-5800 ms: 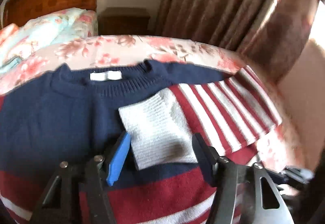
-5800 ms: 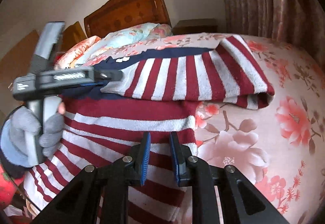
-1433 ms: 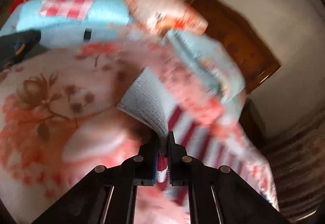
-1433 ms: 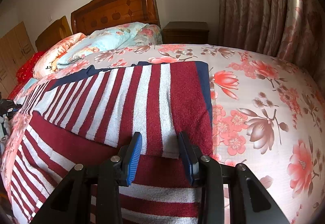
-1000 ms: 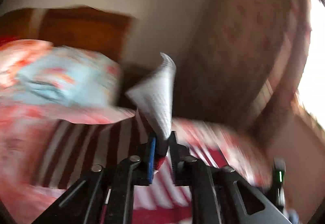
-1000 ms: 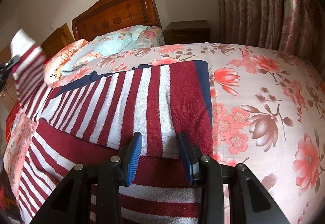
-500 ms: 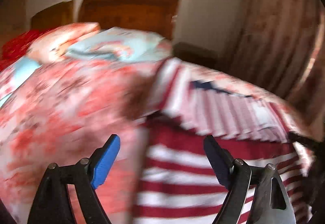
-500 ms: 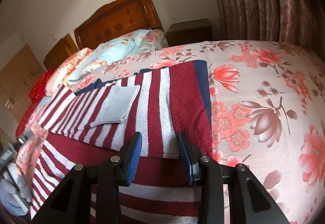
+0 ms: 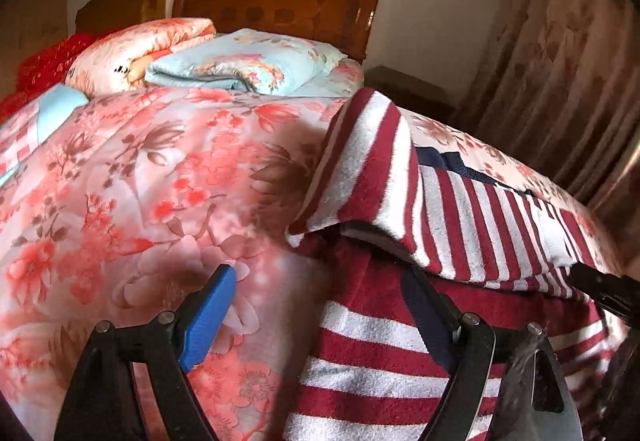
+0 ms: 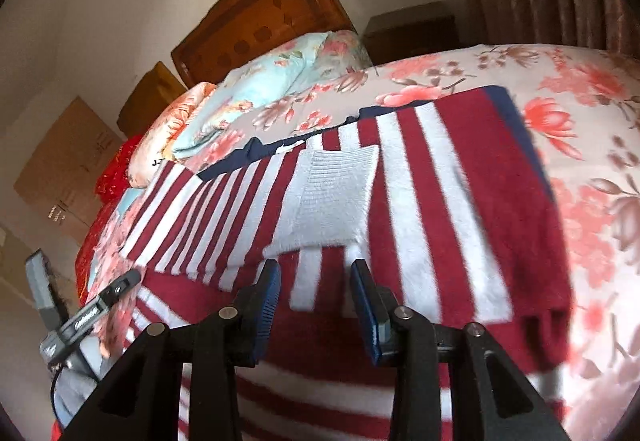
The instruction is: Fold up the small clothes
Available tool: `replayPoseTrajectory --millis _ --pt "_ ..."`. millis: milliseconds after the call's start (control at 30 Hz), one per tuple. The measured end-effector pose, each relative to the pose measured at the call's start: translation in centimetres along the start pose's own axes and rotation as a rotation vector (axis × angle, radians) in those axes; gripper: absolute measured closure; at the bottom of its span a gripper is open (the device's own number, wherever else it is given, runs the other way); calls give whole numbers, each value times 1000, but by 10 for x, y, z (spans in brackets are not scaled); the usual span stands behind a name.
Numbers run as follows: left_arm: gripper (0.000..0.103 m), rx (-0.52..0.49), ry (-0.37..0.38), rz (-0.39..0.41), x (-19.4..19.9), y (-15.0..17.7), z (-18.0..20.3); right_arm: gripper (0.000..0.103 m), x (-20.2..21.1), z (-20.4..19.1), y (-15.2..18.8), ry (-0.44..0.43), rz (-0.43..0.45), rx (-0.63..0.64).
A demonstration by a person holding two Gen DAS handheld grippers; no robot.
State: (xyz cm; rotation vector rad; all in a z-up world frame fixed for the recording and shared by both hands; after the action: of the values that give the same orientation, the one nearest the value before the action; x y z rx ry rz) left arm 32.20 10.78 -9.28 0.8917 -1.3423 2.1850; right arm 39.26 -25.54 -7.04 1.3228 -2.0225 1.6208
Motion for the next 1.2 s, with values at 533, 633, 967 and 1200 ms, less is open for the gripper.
replayPoseTrajectory --millis 533,633,967,1200 --pt "0 84 -60 -32 -8 -2 -13 96 34 -27 -38 33 198 58" --pt "0 83 -77 -39 -10 -2 -13 96 56 -15 -43 90 237 69" --pt "0 71 -76 -49 -11 -1 -12 94 27 48 -6 157 98 -27" --pt "0 60 23 56 16 -12 -3 85 55 45 3 365 73 -34"
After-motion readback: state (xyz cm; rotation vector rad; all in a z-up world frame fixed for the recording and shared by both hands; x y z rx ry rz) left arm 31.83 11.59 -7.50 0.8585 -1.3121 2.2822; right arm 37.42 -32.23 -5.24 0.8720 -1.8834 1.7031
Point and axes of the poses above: each gripper's, at about its wrist camera, not at the fingertips, and x roughly against the way its jaws point, z to its right, y to its underside, the point moved 1 cm from there along -x, roughly the way its jaws point, and after that the axes turned 11 degrees about x, right-handed, at the moved point
